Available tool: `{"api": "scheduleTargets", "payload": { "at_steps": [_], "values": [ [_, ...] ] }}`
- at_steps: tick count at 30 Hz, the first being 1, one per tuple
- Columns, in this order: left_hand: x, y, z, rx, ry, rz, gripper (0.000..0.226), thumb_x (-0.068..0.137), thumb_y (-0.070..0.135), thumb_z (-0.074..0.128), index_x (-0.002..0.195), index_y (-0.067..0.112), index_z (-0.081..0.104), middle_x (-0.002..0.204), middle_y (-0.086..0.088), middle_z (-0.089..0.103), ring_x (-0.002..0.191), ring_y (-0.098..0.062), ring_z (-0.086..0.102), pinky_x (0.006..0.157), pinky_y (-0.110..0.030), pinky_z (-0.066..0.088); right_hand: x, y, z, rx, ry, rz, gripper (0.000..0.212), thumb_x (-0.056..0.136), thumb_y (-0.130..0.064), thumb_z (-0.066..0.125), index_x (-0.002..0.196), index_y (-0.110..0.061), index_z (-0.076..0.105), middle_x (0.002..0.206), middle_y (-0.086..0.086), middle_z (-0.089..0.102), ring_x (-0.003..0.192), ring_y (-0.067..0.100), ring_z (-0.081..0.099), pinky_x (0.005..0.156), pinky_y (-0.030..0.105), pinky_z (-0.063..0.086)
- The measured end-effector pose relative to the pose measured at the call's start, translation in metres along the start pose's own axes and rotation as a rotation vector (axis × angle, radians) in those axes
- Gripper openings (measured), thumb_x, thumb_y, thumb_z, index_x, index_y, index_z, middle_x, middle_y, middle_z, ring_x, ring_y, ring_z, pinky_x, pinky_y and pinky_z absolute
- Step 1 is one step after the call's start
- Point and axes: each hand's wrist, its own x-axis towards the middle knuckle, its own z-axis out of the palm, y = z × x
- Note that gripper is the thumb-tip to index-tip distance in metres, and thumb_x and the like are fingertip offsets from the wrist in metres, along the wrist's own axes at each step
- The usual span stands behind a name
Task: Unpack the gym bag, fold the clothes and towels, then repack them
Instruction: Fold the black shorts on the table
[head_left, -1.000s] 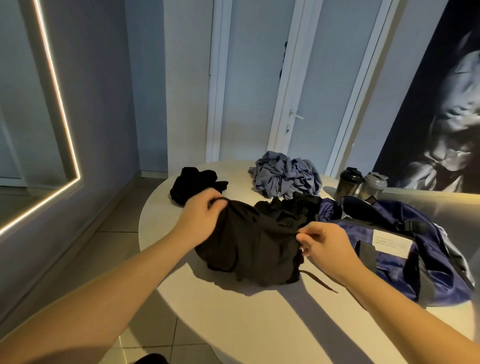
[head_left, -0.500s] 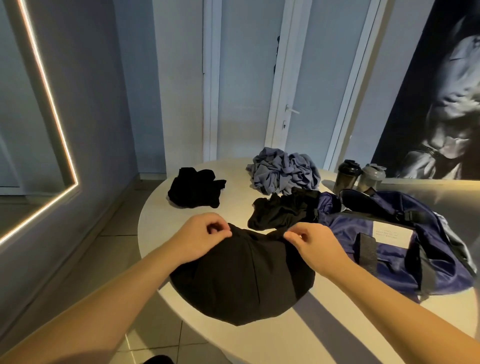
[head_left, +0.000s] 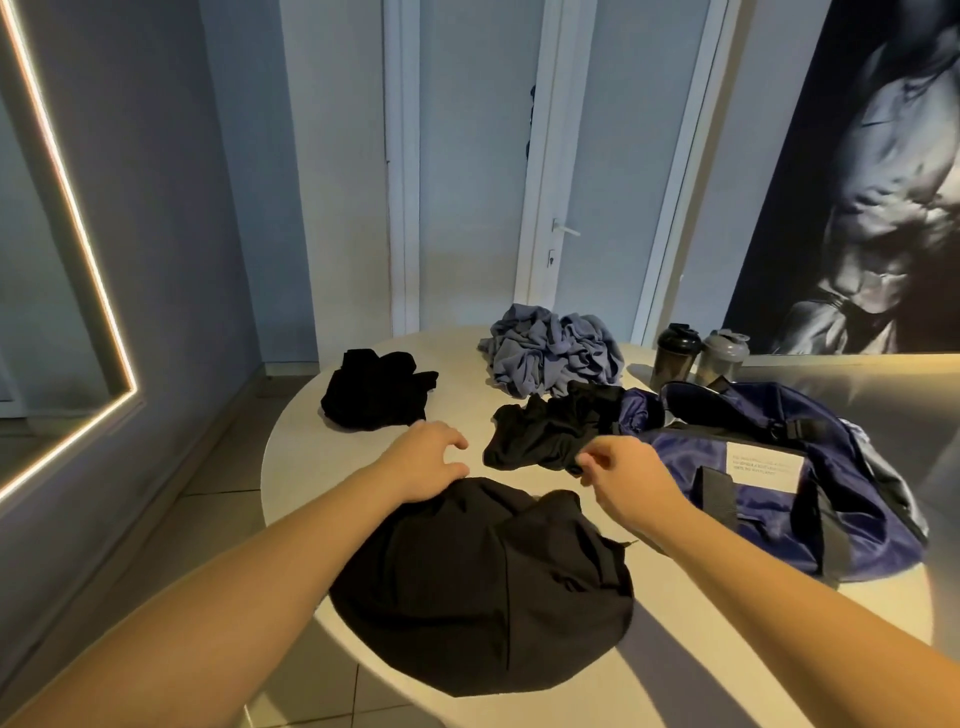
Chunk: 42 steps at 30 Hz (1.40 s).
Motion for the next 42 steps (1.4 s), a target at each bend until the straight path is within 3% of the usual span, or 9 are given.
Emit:
{"api": "scheduleTargets", "payload": {
  "at_steps": [5,11,14,19,23,26,34,37,42],
  "values": [
    [0.026,0.018,0.021,0.06,-0.468,-0.078,0.064,0.096,0.04,0.065,0.152,0.021,0.043,0.153,-0.006,0.047,0.135,-0.028,0.05,0.115,-0.042,0.038,0.017,0.013,0.028,-0.025,-0.527,0.35,0.027,0.08,-0.007,0.054,0.097,0.0,0.074,0.081,0.018,0.068,0.059,0.022,0.05,0.056,0.028,0.04],
    [0.023,0.028,-0.005,0.052,-0.408,-0.037,0.016,0.095,0.02,0.056,0.101,0.014,0.07,0.1,-0.006,0.065,0.09,-0.022,0.059,0.074,-0.03,0.044,0.011,-0.007,0.025,0.328,-0.763,0.393,0.016,0.083,0.003,0.064,0.089,-0.01,0.071,0.088,0.007,0.067,0.083,0.019,0.059,0.076,0.03,0.046],
    [0.018,0.044,-0.056,-0.123,-0.291,-0.055,0.015,0.094,0.014,0.048,0.088,0.012,0.061,0.092,-0.006,0.058,0.085,-0.02,0.053,0.07,-0.031,0.04,0.025,-0.019,0.003,0.454,-0.744,0.292,0.018,0.083,-0.001,0.06,0.089,-0.013,0.071,0.1,0.007,0.067,0.097,0.021,0.057,0.087,0.033,0.045],
    [0.007,0.054,-0.146,-0.529,-0.124,-0.218,0.041,0.086,0.033,0.055,0.11,0.006,0.073,0.109,-0.018,0.074,0.104,-0.038,0.069,0.101,-0.051,0.052,0.052,-0.059,-0.073,0.721,-0.767,0.128,0.042,0.09,-0.017,0.065,0.13,-0.006,0.062,0.14,0.015,0.06,0.13,0.033,0.055,0.114,0.047,0.039],
    [-0.005,0.078,-0.206,-0.753,0.052,-0.167,0.034,0.096,0.029,0.056,0.113,0.004,0.073,0.111,-0.019,0.074,0.108,-0.036,0.068,0.103,-0.046,0.051,0.056,-0.11,-0.136,0.778,-0.701,-0.006,0.035,0.091,-0.016,0.066,0.125,-0.006,0.066,0.13,0.016,0.067,0.118,0.031,0.065,0.1,0.042,0.051],
    [-0.01,0.087,-0.232,-0.848,0.102,-0.176,0.031,0.095,0.033,0.06,0.103,0.006,0.076,0.099,-0.016,0.077,0.096,-0.034,0.072,0.087,-0.039,0.057,0.061,-0.139,-0.163,0.522,-0.547,-0.127,0.027,0.089,-0.015,0.073,0.115,-0.006,0.071,0.118,0.013,0.073,0.112,0.031,0.069,0.098,0.04,0.054],
    [-0.004,0.073,-0.226,-0.62,0.118,-0.263,0.041,0.101,0.036,0.055,0.126,0.004,0.061,0.109,-0.013,0.069,0.097,-0.029,0.068,0.086,-0.036,0.055,0.074,-0.144,-0.15,0.15,0.018,-0.191,0.019,0.1,-0.015,0.062,0.112,-0.01,0.076,0.107,0.004,0.076,0.098,0.018,0.069,0.101,0.037,0.053],
    [-0.001,0.082,-0.212,-0.684,0.164,-0.287,0.042,0.104,0.033,0.052,0.13,0.001,0.057,0.108,-0.013,0.066,0.088,-0.026,0.066,0.073,-0.031,0.052,0.062,-0.15,-0.123,0.09,0.14,-0.18,0.019,0.1,-0.014,0.059,0.105,-0.008,0.076,0.101,0.007,0.075,0.09,0.025,0.071,0.085,0.038,0.059],
    [0.007,0.095,-0.2,-0.848,0.212,-0.367,0.037,0.106,0.028,0.048,0.131,0.0,0.055,0.096,-0.012,0.062,0.077,-0.024,0.059,0.056,-0.028,0.044,0.014,-0.171,-0.089,0.386,-0.125,-0.242,0.036,0.091,-0.044,0.07,0.091,-0.008,0.066,0.075,0.008,0.073,0.064,0.022,0.07,0.061,0.032,0.055]
  ]
}}
